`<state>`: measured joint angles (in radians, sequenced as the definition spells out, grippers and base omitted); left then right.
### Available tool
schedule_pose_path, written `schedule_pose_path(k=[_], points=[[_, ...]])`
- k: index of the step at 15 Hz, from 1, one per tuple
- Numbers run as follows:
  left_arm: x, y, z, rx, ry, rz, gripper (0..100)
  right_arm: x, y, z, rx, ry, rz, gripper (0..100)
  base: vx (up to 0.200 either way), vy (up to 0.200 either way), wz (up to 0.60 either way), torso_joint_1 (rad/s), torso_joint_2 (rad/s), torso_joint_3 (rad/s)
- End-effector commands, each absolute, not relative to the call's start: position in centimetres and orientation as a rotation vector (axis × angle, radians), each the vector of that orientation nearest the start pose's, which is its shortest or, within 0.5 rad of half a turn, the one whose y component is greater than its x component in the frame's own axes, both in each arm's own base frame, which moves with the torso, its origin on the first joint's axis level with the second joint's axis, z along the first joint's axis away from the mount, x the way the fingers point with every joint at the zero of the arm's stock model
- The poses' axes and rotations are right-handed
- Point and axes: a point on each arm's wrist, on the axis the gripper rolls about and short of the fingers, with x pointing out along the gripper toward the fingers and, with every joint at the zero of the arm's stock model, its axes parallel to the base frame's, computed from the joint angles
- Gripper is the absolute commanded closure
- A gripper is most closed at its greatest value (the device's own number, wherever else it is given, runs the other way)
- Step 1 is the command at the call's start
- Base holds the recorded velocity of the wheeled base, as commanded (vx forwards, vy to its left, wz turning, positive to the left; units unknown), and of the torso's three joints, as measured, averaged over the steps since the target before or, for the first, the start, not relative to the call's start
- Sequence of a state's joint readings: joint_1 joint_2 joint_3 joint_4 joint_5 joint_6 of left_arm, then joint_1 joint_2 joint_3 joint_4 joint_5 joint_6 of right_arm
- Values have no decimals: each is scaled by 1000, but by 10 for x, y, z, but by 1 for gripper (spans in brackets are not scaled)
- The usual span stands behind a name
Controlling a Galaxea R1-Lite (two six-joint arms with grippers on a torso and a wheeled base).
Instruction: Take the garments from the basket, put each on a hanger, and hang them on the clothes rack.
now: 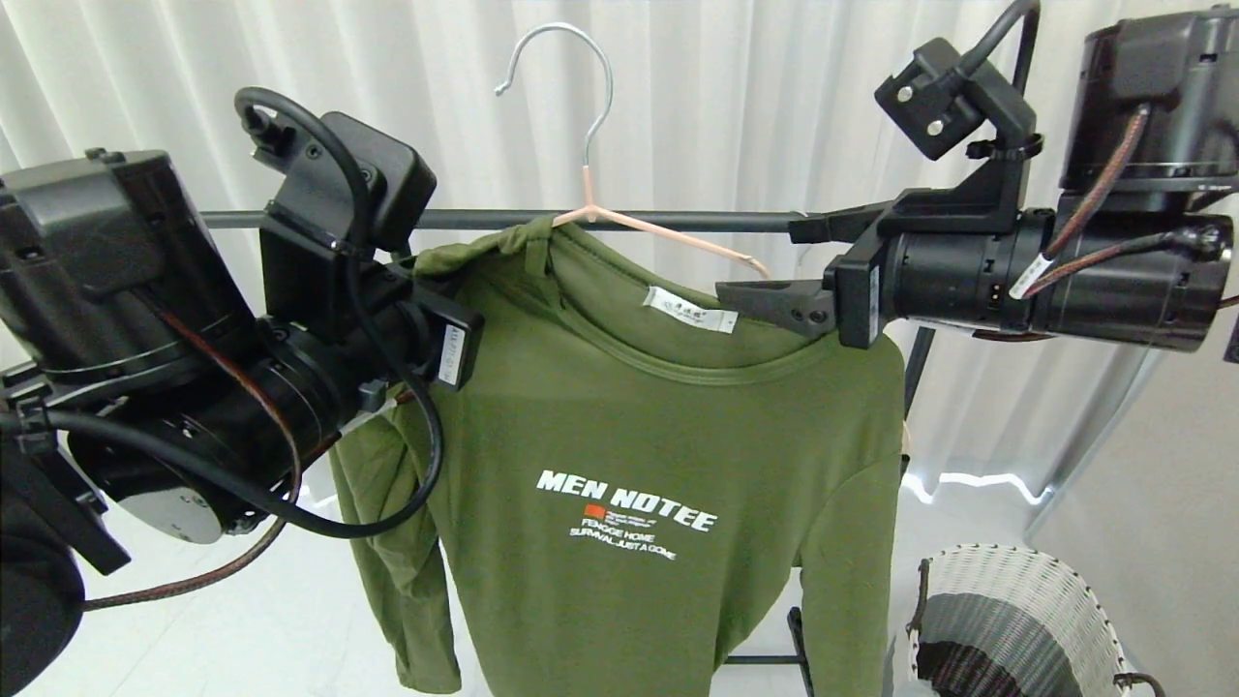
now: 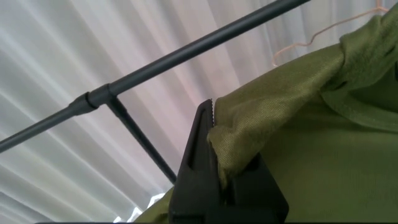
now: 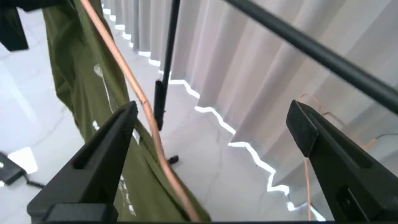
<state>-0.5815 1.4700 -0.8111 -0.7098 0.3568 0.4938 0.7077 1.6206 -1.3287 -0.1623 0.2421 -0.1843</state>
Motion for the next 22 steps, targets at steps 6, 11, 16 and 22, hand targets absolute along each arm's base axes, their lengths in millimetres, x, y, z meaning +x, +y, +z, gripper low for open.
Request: schedule_pose_path(k=[6,11,16,22], points=[[224,-150,241,502,-59,-254,100,233,214,300,-267,124,954,0,0,0,0,0,0,0],[223,-156,238,507,-53,-274,100,231,230,300,-302,188,1007,0,0,0,0,0,0,0],[219,-161,237,508,-57,-294,100,231,234,295,-341,209,1028,0,0,0,0,0,0,0],[217,-159,235,511,-51,-298,100,230,232,295,-341,211,1025,0,0,0,0,0,0,0]])
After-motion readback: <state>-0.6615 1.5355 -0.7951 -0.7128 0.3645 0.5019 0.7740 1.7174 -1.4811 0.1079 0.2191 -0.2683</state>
